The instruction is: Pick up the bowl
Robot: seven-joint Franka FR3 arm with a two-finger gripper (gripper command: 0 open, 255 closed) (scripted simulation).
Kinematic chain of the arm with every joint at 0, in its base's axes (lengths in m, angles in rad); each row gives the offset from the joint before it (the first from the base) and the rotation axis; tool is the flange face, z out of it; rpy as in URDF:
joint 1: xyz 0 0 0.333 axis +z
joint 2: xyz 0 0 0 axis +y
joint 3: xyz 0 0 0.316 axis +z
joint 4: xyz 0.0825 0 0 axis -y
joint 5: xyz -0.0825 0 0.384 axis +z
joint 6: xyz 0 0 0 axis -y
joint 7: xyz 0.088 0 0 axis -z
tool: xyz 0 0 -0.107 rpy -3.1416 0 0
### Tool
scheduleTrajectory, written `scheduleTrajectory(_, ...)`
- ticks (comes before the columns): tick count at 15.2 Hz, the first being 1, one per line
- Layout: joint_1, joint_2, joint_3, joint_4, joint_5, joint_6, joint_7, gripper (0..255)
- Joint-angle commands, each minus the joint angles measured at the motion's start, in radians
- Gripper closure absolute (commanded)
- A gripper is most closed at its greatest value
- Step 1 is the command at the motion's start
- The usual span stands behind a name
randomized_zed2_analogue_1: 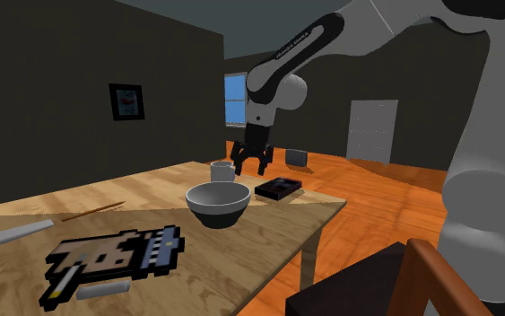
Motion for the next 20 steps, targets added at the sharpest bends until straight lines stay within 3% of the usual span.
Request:
scheduleTrajectory(1,0.01,0.065,0.011,0.038,0.007,0.037,0.007,0)
scheduleTrajectory(11,0.015,0.126,0.015,-0.002,0.013,0.138,-0.009,0)
scheduleTrajectory(12,0.015,0.126,0.015,-0.003,0.014,0.139,-0.009,255)
scheduleTrajectory(20,0.015,0.125,0.015,-0.004,0.014,0.139,-0.01,255)
